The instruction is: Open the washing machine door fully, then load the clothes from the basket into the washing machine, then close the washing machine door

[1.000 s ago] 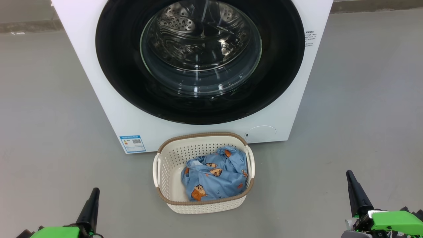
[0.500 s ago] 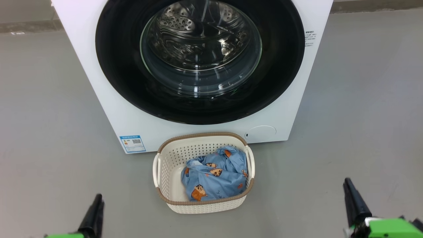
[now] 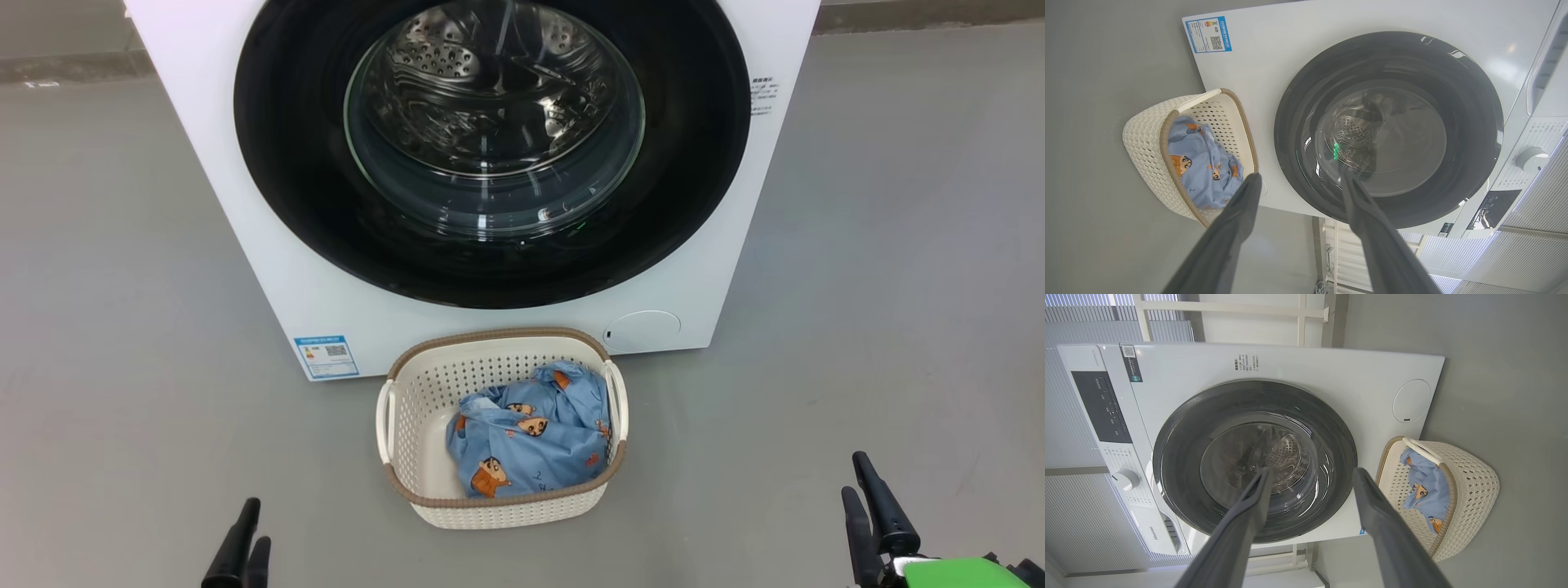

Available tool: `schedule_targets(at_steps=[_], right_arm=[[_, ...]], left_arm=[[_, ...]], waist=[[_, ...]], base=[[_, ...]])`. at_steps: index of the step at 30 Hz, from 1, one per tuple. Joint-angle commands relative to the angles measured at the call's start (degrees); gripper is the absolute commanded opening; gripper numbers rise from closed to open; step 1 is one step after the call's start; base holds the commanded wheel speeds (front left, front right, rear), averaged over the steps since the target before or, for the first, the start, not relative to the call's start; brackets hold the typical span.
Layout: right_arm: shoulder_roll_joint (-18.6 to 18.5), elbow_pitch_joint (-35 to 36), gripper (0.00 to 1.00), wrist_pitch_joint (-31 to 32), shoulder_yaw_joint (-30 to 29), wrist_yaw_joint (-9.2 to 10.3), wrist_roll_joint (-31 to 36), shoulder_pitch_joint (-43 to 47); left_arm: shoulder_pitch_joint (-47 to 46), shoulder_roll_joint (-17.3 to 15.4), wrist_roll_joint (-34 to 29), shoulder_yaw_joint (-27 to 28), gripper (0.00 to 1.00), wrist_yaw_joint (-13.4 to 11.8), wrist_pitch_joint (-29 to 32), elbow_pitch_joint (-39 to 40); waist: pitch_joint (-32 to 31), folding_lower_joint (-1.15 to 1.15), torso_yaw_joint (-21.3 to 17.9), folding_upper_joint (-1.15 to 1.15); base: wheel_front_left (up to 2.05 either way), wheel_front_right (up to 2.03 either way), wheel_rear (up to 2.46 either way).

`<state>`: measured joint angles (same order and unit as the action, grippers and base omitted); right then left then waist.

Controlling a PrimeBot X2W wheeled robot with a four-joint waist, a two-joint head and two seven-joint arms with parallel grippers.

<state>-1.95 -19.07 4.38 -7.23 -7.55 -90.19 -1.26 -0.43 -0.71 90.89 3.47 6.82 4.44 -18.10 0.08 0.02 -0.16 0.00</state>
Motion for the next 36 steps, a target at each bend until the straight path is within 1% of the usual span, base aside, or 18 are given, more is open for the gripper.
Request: schedule_targets(at_steps=[1,8,16,31,32,36], right_arm=[[-0.8,1.7,1.00,-0.4,0.7,0.01,0.7,-2.4],[-1.8,2.1,1.00,-1.7,1.7,0.01,3.3,-3.5],[-2.4,2.5,1.00,-3.1,2.2,0.01,8.8,-4.4],[-4.1,3.7,1.00,-5.8,4.8,0.02,22.0,-5.7],[-4.1,3.7,1.00,-5.8,4.8,0.02,22.0,-5.7],[-4.6,4.3,1.00,-6.4,5.7,0.02,25.9,-6.0]], left_arm=[[-2.2,-1.0,-0.7,0.1,1.00,0.2,-0.5,1.9],[-2.5,-1.3,-3.7,0.1,1.00,0.2,-1.7,3.1],[-2.7,-1.6,-9.0,-0.1,1.00,0.3,-3.0,4.1],[-2.7,-3.3,-23.3,-1.7,1.00,0.3,-5.7,6.2],[-2.7,-3.3,-23.3,-1.7,1.00,0.3,-5.7,6.2],[-2.5,-3.6,-26.8,-1.9,1.00,0.4,-6.4,6.9]], waist=[[0.0,-0.01,0.0,0.00],[0.1,-0.01,-0.2,0.00],[0.1,-0.01,-0.4,0.00],[0.1,-0.01,-0.8,0.00],[0.1,-0.01,-0.8,0.00],[0.1,-0.01,-0.9,0.00]], base=[[0.00,0.00,0.00],[0.00,0.00,0.00],[0.00,0.00,0.00],[0.00,0.00,0.00],[0.00,0.00,0.00],[0.00,0.00,0.00]])
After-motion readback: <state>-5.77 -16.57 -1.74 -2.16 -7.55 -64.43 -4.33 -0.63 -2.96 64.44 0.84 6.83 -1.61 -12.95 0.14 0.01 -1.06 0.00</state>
